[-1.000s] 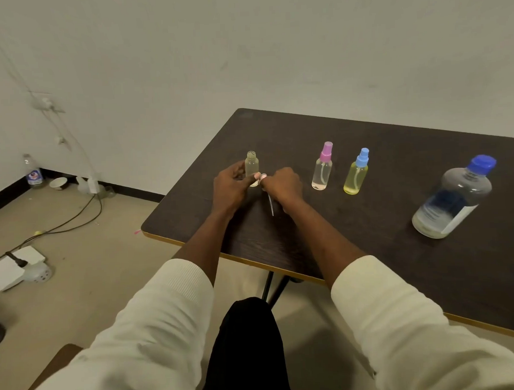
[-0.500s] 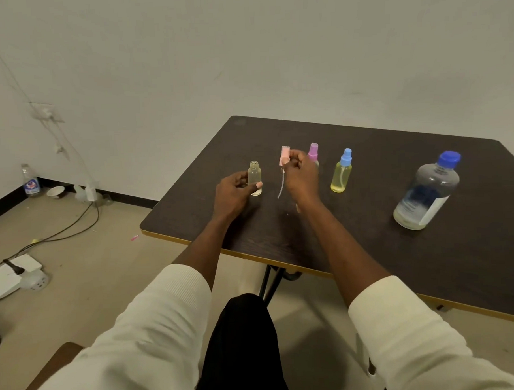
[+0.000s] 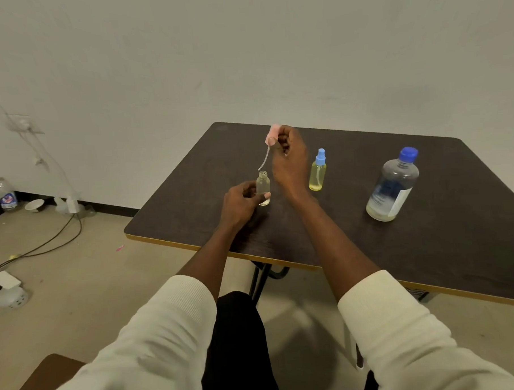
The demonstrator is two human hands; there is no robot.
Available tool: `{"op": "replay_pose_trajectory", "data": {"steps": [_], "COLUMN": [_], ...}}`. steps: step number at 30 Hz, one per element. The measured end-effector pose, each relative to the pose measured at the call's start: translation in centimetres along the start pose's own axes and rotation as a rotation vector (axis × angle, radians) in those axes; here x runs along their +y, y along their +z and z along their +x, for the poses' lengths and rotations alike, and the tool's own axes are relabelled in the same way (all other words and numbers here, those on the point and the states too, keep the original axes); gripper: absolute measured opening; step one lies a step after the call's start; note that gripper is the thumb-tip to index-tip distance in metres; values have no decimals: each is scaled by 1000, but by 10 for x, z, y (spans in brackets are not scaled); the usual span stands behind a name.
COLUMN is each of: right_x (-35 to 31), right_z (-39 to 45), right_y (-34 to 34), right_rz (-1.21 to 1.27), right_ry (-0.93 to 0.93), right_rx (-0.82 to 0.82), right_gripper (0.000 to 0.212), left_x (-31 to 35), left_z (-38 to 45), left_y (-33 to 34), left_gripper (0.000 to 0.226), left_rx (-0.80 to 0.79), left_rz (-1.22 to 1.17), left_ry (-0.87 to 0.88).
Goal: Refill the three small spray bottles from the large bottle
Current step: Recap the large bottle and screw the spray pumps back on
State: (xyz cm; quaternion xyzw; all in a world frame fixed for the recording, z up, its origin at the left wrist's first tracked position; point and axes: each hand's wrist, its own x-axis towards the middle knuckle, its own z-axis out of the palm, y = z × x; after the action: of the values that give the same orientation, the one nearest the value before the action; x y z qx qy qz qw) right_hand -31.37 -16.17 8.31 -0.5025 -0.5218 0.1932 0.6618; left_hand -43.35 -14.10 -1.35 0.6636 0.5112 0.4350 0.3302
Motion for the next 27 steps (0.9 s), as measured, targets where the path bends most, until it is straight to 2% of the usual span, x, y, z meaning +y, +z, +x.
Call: {"op": "replay_pose_trajectory", "data": {"steps": [9, 17, 27], "right_x": [24, 33, 44], "right_z": [-3, -3, -5], "right_y": [4, -5, -9], "right_rz": [-224, -257, -224], "right_ry": [-30, 98, 169], "right_rx": [-111, -313, -392], "right_gripper": [14, 18, 23], "left_x": [3, 0, 0], "left_z": [-2, 0, -1], "left_y": [0, -1, -2], "left_gripper": [41, 46, 44], "left_rx": [-13, -11, -5], "left_rz": [22, -12, -16], "left_ry": [14, 8, 17]}}
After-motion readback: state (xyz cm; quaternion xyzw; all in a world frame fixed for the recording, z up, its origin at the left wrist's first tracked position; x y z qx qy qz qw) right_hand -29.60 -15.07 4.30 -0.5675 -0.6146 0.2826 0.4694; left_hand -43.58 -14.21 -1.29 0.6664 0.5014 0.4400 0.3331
